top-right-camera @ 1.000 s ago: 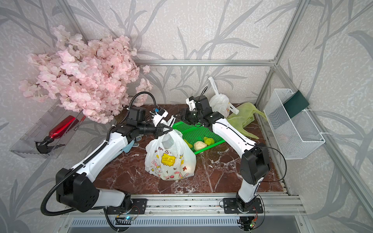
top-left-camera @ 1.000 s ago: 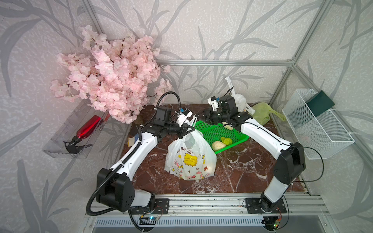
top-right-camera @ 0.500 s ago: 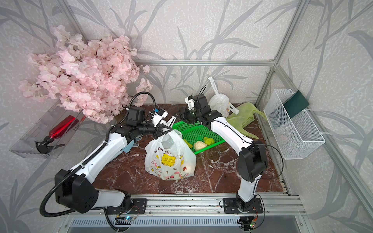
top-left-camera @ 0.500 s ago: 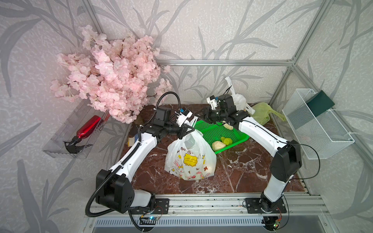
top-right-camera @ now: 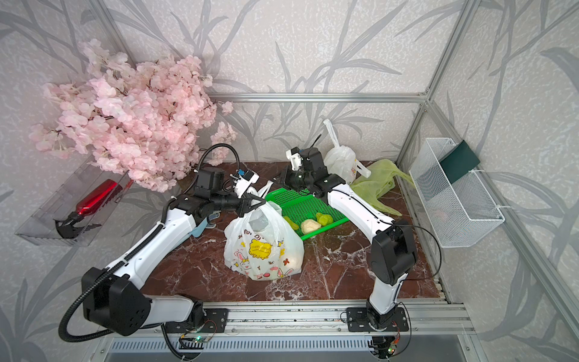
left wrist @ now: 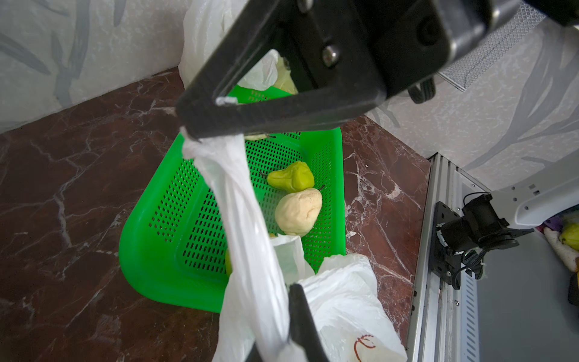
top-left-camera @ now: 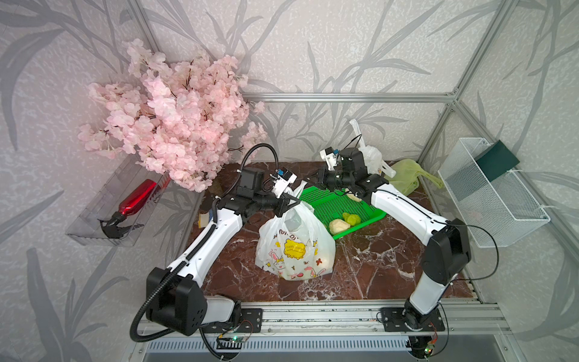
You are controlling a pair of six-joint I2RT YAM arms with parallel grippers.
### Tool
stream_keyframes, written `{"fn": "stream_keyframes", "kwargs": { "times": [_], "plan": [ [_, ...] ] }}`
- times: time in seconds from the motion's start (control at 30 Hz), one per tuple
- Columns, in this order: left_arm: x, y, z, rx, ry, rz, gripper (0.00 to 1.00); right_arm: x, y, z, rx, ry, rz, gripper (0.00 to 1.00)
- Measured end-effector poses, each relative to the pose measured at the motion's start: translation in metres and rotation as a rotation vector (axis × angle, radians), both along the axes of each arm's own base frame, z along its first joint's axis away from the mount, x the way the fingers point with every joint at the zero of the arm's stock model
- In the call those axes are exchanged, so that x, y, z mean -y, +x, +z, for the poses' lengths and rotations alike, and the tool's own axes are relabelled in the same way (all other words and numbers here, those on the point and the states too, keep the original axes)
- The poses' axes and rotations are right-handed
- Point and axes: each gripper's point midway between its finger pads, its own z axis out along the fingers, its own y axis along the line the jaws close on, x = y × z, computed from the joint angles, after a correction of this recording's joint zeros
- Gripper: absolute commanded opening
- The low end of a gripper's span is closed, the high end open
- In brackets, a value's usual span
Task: Place the pears into plastic bags & tie knots
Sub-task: Tie the plastic bag at the center of the board.
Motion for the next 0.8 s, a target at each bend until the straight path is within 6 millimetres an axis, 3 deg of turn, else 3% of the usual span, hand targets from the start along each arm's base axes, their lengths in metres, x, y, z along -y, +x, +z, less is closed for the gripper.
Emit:
{"fn": "stream_keyframes", "kwargs": {
  "times": [0.27,0.4,0.53,0.6,0.73,0.8],
  "plan": [
    [-0.005,-0.002,-0.008,-0.068,0.001,0.025,0.09,0.005,-0.036,0.035,0.184,0.068,0.081,0.00],
    [-0.015,-0.001,-0.020,-0.137,0.010,0.053,0.10,0.012,-0.058,0.033,0.249,0.054,0.113,0.00],
    [-0.019,-0.004,-0.022,-0.174,0.001,0.058,0.00,0.014,-0.081,0.022,0.308,0.022,0.157,0.00],
    [-0.020,-0.005,-0.024,-0.196,-0.004,0.061,0.00,0.004,-0.098,0.018,0.350,-0.002,0.210,0.00],
    [-0.021,-0.005,-0.022,-0.226,-0.031,0.058,0.00,-0.035,-0.153,0.002,0.452,-0.058,0.396,0.00],
    [-0.017,-0.010,-0.016,-0.233,-0.056,0.031,0.00,-0.046,-0.167,-0.013,0.483,-0.089,0.449,0.00]
  ]
}}
